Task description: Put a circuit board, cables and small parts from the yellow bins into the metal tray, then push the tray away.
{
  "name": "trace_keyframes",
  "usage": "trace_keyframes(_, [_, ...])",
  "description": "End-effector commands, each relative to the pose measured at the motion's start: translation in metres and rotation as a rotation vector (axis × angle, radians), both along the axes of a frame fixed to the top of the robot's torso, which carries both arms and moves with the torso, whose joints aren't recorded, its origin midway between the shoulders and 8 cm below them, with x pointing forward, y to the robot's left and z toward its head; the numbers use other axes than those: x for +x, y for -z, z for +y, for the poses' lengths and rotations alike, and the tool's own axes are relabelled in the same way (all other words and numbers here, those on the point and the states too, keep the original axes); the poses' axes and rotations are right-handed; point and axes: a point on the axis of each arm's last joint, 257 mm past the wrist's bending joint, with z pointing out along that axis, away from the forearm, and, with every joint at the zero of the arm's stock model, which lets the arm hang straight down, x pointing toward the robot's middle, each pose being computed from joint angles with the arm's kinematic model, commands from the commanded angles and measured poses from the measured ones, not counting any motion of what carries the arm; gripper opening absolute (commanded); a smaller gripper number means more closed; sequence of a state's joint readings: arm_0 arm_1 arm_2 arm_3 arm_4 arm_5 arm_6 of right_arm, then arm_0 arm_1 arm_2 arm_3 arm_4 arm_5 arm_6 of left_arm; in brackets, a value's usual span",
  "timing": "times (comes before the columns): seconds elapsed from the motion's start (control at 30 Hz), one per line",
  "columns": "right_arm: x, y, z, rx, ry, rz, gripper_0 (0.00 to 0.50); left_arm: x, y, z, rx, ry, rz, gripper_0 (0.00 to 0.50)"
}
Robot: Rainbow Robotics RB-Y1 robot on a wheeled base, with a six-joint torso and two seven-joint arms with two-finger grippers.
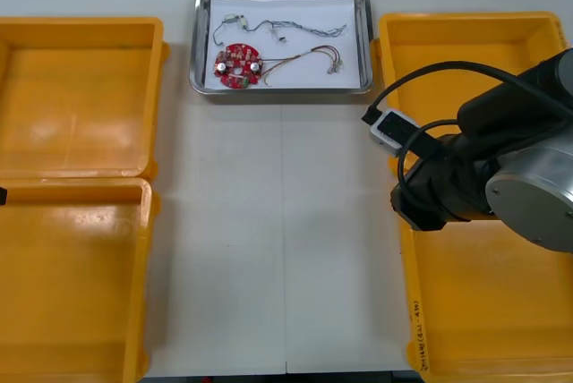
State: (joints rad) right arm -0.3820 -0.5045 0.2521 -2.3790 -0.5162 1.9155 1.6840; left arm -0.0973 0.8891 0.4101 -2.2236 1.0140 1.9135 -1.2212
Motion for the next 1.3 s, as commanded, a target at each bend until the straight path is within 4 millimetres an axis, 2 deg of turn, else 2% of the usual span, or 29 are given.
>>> trace_keyframes(0.03, [-0.003,-0.003,-0.048,0.017,0.185,-0.021,0.5,-0.005,-0.011,0.011,0.063,0.037,-0.014,0.5])
trace_keyframes(0.4, [-0.007,0.001,-0.112,0.052,0.389,0.011,0.5,-0.005,-0.011,0.011,0.063,0.037,-0.014,0.5])
trace_keyframes(0.73, [-0.003,0.013,-0.151,0.186,0.526,0.146,0.499,-0.005,-0.011,0.011,0.063,0.037,-0.014,0.5])
trace_keyframes(1.0, [-0.002,0.015,-0.154,0.236,0.621,0.157,0.5,-0.005,-0.011,0.011,0.063,0.037,-0.014,0.5])
trace_keyframes(1.3, [-0.002,0.016,-0.158,0.239,0.651,0.153,0.5,-0.005,-0.011,0.011,0.063,0.037,-0.014,0.5])
